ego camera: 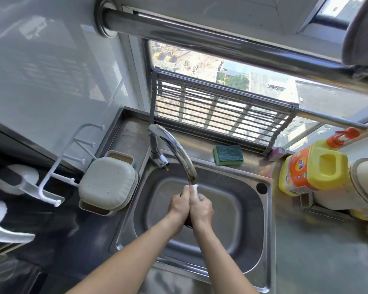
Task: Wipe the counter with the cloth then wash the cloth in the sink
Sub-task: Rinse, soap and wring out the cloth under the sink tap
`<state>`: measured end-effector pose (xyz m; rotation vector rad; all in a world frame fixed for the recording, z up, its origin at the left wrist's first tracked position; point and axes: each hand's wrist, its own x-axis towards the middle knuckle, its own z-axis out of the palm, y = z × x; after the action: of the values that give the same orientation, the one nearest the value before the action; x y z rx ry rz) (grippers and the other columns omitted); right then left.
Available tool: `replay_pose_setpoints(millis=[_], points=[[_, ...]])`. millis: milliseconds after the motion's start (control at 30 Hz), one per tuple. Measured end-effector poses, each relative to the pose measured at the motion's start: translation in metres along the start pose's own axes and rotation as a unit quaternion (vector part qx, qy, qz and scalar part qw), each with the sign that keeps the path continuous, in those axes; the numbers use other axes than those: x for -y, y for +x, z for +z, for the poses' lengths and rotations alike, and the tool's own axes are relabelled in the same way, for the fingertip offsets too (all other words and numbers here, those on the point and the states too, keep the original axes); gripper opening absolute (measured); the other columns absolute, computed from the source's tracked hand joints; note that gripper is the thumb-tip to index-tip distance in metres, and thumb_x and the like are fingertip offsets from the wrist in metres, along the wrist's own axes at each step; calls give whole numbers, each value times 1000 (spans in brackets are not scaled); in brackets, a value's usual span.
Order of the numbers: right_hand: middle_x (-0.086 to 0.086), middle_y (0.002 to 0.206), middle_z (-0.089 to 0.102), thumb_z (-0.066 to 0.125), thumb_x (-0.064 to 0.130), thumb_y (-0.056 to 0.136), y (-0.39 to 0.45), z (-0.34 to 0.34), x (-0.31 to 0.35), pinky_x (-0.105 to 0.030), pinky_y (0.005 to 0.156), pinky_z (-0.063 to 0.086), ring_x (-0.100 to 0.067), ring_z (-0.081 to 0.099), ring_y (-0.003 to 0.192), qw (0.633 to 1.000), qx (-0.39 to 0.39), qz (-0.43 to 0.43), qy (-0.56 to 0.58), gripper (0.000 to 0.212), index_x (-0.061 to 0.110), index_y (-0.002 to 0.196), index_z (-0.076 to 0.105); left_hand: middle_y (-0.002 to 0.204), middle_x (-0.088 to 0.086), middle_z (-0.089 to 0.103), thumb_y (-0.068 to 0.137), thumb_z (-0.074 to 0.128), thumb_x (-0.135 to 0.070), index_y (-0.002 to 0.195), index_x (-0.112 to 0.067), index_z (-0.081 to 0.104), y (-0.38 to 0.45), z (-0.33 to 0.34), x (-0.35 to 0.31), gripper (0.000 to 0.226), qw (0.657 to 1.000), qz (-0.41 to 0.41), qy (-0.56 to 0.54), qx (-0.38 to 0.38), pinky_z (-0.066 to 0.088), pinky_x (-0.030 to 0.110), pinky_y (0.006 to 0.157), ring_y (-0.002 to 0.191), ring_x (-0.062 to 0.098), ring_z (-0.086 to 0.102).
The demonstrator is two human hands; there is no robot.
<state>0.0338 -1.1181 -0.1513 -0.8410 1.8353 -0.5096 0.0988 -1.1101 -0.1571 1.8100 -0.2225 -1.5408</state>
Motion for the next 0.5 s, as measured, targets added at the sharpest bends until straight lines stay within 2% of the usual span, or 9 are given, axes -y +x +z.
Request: replay_pose_setpoints(millis=[100, 167, 267, 333, 400, 433, 467, 500], points=[[0, 62, 70, 66, 58, 85, 1, 1, -2, -43, 75, 57, -27, 68, 72, 1000, -23, 3, 4, 48, 14, 64, 69, 76, 5, 77, 83, 60, -54, 70, -15, 78, -1, 5, 1, 45, 1000, -12, -23, -6, 60, 43, 75, 76, 26, 74], [-2, 63, 71, 64, 55, 87, 2, -1, -1, -42, 73, 57, -28, 69, 74, 1000, -18, -9, -17, 46, 15, 64, 68, 78, 5, 78, 84, 59, -49, 73, -13, 78, 0, 4, 3, 42, 1000, -5, -12, -2, 61, 42, 74, 78, 26, 75], [-9, 76, 73, 54, 46, 96, 7, -12, 3, -39, 79, 50, -34, 65, 85, 997, -3, -40, -63, 46, 13, 65, 66, 74, -3, 73, 102, 45, -30, 74, -11, 70, 3, -3, 5, 43, 994, 74, 43, 72, 54, 28, 70, 76, 15, 68], [-7, 77, 72, 49, 43, 100, 14, -18, 1, -40, 82, 48, -33, 64, 88, 995, 1, -66, -78, 47, 16, 64, 63, 74, -8, 66, 107, 39, -25, 82, -14, 59, 1, -8, 3, 34, 986, 98, 31, 131, 47, 18, 67, 73, 6, 58], [-4, 79, 69, 49, 41, 101, 16, -18, -3, -45, 87, 49, -33, 64, 90, 996, 8, -73, -48, 39, 19, 70, 58, 88, -2, 61, 105, 45, -30, 94, -16, 52, 5, -15, 3, 19, 988, 84, 56, 120, 47, 16, 64, 76, 7, 55], [-4, 83, 68, 52, 39, 99, 17, -16, -6, -49, 90, 50, -34, 64, 92, 998, 10, -66, -3, 29, 20, 77, 58, 96, 1, 61, 103, 47, -35, 101, -18, 51, 7, -20, 2, 17, 988, 60, 84, 112, 51, 19, 62, 80, 10, 58], [-6, 90, 67, 56, 32, 97, 12, -15, -6, -51, 94, 50, -32, 64, 95, 997, 24, -42, 61, 14, 21, 88, 58, 104, 4, 64, 101, 47, -43, 108, -22, 53, 6, -23, 0, 23, 989, 6, 89, 120, 55, 25, 60, 84, 16, 63], [-8, 98, 67, 61, 21, 93, 8, -15, -6, -51, 97, 50, -30, 64, 97, 989, 50, -17, 135, 9, 20, 101, 57, 109, 7, 68, 98, 44, -52, 113, -26, 56, 6, -26, 1, 32, 986, -52, 76, 137, 58, 31, 58, 87, 22, 68]])
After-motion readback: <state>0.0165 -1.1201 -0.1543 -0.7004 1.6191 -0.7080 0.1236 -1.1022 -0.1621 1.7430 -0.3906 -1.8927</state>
